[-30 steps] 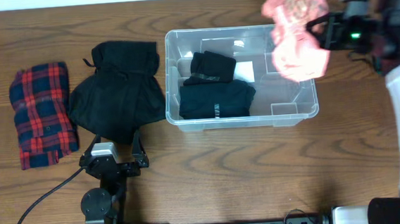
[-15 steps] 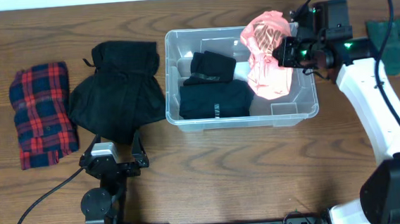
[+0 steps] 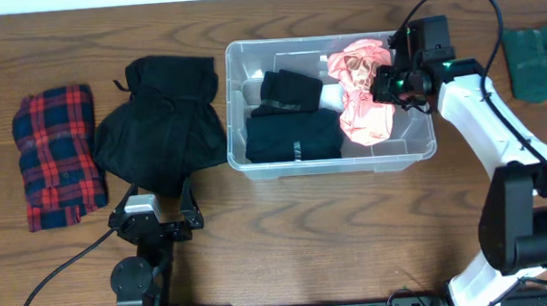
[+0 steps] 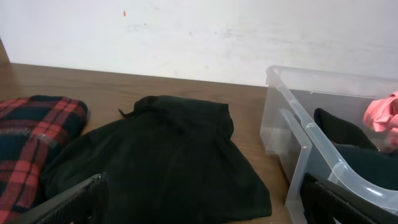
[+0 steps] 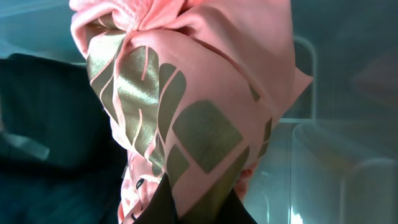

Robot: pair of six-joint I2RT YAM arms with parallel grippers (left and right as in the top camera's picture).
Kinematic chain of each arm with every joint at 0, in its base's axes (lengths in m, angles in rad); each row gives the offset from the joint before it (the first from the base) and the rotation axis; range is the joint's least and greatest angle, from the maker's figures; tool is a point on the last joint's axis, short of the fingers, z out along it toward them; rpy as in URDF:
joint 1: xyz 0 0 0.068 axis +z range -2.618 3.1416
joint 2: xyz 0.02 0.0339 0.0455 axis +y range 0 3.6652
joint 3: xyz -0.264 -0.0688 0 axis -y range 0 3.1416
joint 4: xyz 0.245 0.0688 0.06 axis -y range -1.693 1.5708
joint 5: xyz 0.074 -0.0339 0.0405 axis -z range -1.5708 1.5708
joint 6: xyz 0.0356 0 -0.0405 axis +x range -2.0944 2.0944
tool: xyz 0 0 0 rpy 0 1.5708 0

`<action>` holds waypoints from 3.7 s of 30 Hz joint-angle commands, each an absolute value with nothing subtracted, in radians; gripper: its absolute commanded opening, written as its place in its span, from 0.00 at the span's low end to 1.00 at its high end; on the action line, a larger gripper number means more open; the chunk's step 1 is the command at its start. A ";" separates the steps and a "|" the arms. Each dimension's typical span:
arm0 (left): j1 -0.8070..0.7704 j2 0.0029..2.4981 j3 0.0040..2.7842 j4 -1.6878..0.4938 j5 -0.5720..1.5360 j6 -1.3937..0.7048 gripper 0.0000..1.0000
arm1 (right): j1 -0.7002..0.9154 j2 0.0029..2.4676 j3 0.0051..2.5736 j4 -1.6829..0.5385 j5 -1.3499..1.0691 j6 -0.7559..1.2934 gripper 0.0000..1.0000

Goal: Pack container
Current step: 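Release the pink shirt and press it down in the bin, then move the right gripper to the green folded garment on the right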

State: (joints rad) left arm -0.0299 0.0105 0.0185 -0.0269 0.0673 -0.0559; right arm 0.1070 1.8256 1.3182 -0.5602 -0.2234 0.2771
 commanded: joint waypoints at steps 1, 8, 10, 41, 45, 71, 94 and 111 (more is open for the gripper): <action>-0.034 0.006 0.004 -0.064 0.075 -0.054 0.98 | 0.132 1.848 1.319 -0.529 -0.197 0.264 0.02; -0.034 0.006 0.004 -0.064 0.075 -0.054 0.98 | 0.132 1.850 1.319 -0.498 -0.198 0.241 0.48; -0.034 0.006 0.004 -0.064 0.075 -0.054 0.98 | 0.132 1.850 1.319 -0.499 -0.197 0.204 0.62; -0.034 0.006 0.004 -0.064 0.075 -0.054 0.98 | 0.198 1.784 1.332 -0.516 -0.153 0.002 0.01; -0.034 0.006 0.004 -0.064 0.075 -0.054 0.98 | 0.197 1.794 1.334 -0.515 -0.154 0.008 0.01; -0.034 0.006 0.004 -0.064 0.075 -0.054 0.98 | -0.391 1.648 1.398 -0.537 0.242 0.081 0.02; -0.034 0.006 0.004 -0.064 0.075 -0.054 0.98 | -0.511 2.091 1.398 0.011 0.115 -0.197 0.01; -0.034 0.006 0.004 -0.064 0.075 -0.054 0.98 | -0.509 2.213 1.399 -0.244 -0.026 0.010 0.01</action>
State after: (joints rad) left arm -0.0299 0.0105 0.0185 -0.0273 0.0677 -0.0555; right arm -0.5068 2.1899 1.4357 -0.1555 0.0299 -0.0704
